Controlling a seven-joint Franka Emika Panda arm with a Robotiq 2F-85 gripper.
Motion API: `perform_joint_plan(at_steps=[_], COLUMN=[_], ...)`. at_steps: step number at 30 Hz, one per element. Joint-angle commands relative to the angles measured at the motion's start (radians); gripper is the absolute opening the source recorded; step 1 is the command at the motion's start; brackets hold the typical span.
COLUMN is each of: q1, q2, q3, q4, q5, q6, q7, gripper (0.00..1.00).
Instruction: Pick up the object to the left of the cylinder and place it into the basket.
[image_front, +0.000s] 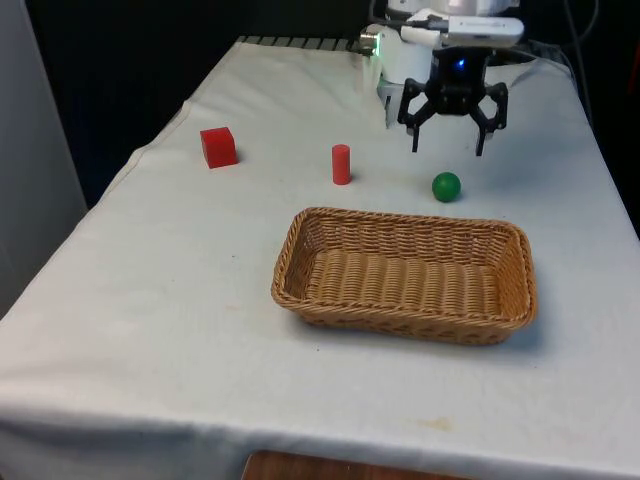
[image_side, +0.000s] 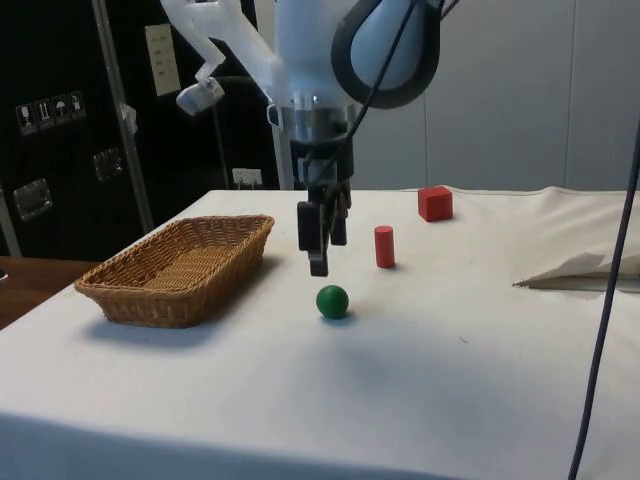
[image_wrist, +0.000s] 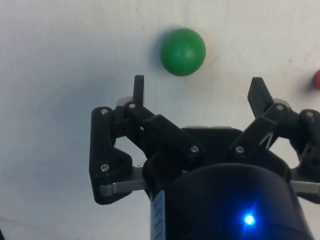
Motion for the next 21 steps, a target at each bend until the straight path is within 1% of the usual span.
perform_joint_plan(at_steps=[1,2,6,9,10,11,15,18,19,20,21], q1=[-0.001,-0.009,-0.011,-0.014,-0.003,-0.015,-0.02,-0.024,-0.008,-0.025,-0.027], q2=[0.005,0.0,0.028,0.045,0.051,0.049,0.079,0.094,0.103,0.101,0.112], q3=[0.001,0.017,0.02,0.024,0.005,0.025,0.033,0.038,0.014,0.039,0.042], q4=[-0.001,-0.01,-0.009,-0.008,-0.002,-0.008,-0.006,-0.004,-0.001,-0.003,0.001], q5=[0.012,0.049,0.091,0.11,0.078,0.115,0.141,0.149,0.117,0.152,0.157], q6=[0.007,0.024,0.046,0.058,0.046,0.06,0.08,0.091,0.084,0.095,0.101], q7=[-0.01,-0.036,-0.07,-0.085,-0.062,-0.089,-0.107,-0.112,-0.088,-0.113,-0.115], gripper=[1.0,1.0,1.0,1.0,1.0,1.0,1.0,1.0,1.0,1.0,1.0])
